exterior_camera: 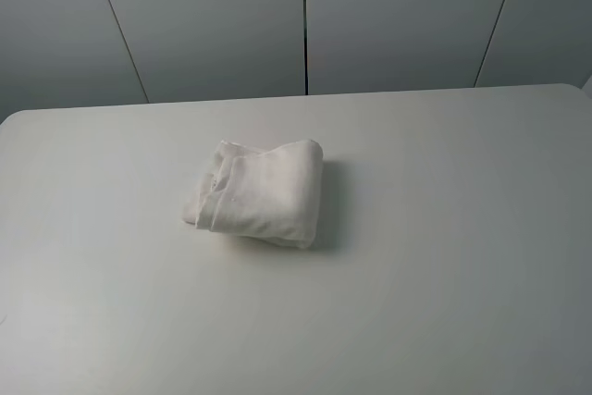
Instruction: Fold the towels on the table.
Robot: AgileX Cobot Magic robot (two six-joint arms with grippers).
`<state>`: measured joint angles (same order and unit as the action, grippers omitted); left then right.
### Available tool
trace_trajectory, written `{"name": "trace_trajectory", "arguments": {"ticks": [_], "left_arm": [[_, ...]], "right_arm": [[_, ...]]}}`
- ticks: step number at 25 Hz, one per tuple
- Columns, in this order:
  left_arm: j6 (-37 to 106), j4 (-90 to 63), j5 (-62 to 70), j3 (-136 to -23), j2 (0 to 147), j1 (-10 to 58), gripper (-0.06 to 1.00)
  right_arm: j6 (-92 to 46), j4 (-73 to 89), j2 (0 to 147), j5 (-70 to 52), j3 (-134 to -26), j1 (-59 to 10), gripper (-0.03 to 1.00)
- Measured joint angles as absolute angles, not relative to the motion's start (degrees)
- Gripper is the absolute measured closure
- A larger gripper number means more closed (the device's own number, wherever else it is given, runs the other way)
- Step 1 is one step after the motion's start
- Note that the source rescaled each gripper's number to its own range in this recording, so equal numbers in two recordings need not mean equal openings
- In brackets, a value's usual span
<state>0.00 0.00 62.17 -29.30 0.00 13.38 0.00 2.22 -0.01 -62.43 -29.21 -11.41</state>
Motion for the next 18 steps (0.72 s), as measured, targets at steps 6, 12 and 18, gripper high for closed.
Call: {"name": "trace_trajectory", "arguments": {"ticks": [6,12,18], "left_arm": [[0.0,0.0,62.2,-29.3,0.0,8.3,-0.04],[0.0,0.0,62.2,-29.3,0.0,8.1,-0.04],[0.0,0.0,62.2,-29.3,0.0,8.1,-0.04]], "right_arm": [[0.0,2.2,0.0,-62.4,-29.2,-4.2,-0.03],[0.0,2.2,0.0,-62.4,-29.2,-5.1,-0.03],[0.0,2.1,0.0,-62.4,-29.2,-5.1,-0.03]]}}
